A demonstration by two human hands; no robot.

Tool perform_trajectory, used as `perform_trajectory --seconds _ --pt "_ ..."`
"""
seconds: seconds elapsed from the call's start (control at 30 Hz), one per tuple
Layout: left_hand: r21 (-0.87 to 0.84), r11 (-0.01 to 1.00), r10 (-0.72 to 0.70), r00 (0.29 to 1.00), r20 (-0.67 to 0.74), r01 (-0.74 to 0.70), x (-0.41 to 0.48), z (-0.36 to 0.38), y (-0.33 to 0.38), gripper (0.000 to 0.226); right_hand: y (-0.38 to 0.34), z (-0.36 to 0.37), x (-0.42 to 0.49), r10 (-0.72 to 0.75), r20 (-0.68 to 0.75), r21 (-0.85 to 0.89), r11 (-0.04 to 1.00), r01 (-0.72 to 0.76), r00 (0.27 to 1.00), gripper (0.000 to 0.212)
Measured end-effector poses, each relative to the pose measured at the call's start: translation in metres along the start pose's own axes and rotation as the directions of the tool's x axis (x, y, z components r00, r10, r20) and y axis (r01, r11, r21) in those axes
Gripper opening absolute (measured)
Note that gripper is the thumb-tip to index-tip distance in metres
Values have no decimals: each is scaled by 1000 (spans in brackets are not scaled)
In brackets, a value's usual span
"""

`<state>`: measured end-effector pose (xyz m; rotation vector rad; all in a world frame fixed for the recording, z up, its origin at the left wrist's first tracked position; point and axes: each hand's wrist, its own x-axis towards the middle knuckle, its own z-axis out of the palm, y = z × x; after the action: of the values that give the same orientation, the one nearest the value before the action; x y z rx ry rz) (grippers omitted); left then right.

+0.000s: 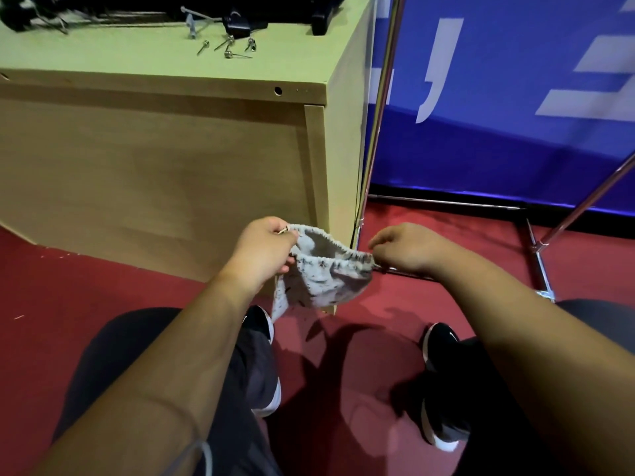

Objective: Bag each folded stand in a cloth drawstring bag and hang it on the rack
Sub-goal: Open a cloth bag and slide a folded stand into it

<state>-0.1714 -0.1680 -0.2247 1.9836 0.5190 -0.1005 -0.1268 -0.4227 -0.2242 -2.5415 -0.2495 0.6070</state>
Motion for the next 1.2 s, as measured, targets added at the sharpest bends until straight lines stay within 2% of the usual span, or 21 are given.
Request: perform_trajectory --seconds 0.07,0.13,0.23,0.43,0.57,0.67,0.77,0.87,0.93,1.0,1.1,1.13,1.2 --pt "30 999 24 999 -25 -23 0 2 2 11 6 0 -1 33 25 -50 998 -31 999 27" --pt "45 998 48 999 -20 -47 -1 4 6 10 8 0 -3 38 65 -28 999 -37 997 25" --pt "46 995 89 996 30 -90 -2 9 9 10 7 2 -4 5 140 -9 1000 -4 990 33" --pt "64 981 176 978 112 -184 -6 16 14 21 4 18 -3 -11 115 -72 997 20 993 41" --pt "116 976 173 978 113 -186 -8 18 17 27 -1 25 0 -1 109 -174 985 20 994 34" --pt "271 934 223 973 63 -232 -8 16 16 23 1 26 5 22 77 -193 981 -7 997 23" --pt "438 859 258 963 81 -267 -8 13 12 8 -1 22 9 -48 -26 -144 989 44 999 19" --pt "528 801 247 959 138 -282 -6 13 2 17 -7 22 10 -130 -85 -26 991 128 988 23" --pt "597 765 224 969 103 -241 -3 10 -3 26 -8 21 12 -144 -89 -21 990 142 986 20" --pt "627 767 178 984 -4 -136 2 3 -3 28 -7 16 13 -121 -148 -61 992 113 982 14" --pt "635 772 143 982 -124 -32 4 -6 -1 20 -7 11 14 -71 -265 -87 995 49 962 25" --pt "606 795 122 986 -116 -27 3 -7 -1 20 -9 11 13 -78 -274 -76 995 59 959 26" --pt "441 897 62 996 -60 -29 -2 -5 -2 24 -16 15 10 -116 -255 -38 993 110 960 19"
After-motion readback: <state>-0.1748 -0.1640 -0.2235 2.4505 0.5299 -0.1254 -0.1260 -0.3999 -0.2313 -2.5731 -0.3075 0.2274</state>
